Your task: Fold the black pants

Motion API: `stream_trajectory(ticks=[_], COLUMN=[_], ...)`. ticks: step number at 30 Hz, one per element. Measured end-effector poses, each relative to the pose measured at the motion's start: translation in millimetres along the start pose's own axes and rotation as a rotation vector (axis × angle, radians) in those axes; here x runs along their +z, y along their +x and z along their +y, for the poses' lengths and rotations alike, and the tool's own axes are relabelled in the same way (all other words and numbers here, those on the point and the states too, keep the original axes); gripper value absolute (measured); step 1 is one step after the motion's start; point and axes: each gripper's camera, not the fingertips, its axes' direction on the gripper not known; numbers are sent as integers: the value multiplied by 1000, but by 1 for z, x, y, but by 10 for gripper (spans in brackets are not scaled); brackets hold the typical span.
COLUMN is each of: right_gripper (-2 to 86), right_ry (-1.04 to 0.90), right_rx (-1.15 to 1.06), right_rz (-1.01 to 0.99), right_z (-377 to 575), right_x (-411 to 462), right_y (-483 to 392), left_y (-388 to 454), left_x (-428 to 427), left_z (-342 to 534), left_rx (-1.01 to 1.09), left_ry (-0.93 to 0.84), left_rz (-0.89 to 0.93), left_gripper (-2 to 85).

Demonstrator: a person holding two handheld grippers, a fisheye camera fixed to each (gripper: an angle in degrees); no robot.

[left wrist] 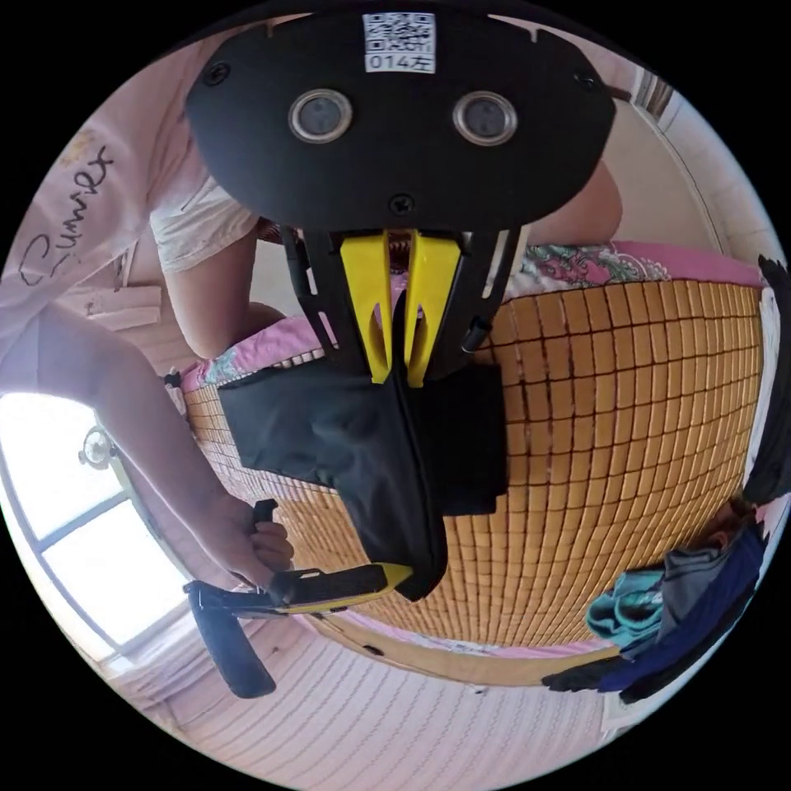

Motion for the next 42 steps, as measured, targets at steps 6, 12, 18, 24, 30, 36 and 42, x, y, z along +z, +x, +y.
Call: stream_trajectory(ticks=[6, 12, 18, 24, 30, 36, 42], right_gripper=[44, 6, -3, -5, -4, -4, -4], right_ry=[14, -56, -224, -171, -118, -332, -324], right_rx=[110, 318, 498, 420, 263, 219, 311], right_rz=[167, 402, 247, 396, 366, 329, 244], right_z=[16, 151, 234, 200, 107, 67, 66], right_x=[-18, -82, -26, -41, 2, 55, 81], right_y=[4, -9, -48, -59, -32, 4, 57], left_y=[-15, 4, 86, 163, 186, 198, 193], left_x=[10, -6, 27, 97, 152, 165, 178], left_z=[4, 20, 13, 9, 27, 40, 50], left_rx=[-47, 50, 327, 528, 592, 642, 620], left_ry=[-25, 28, 98, -5, -114, -89, -69], left_rz=[-38, -241, -42, 76, -81, -120, -79], left_gripper=[49, 43, 11, -7, -10, -10, -10])
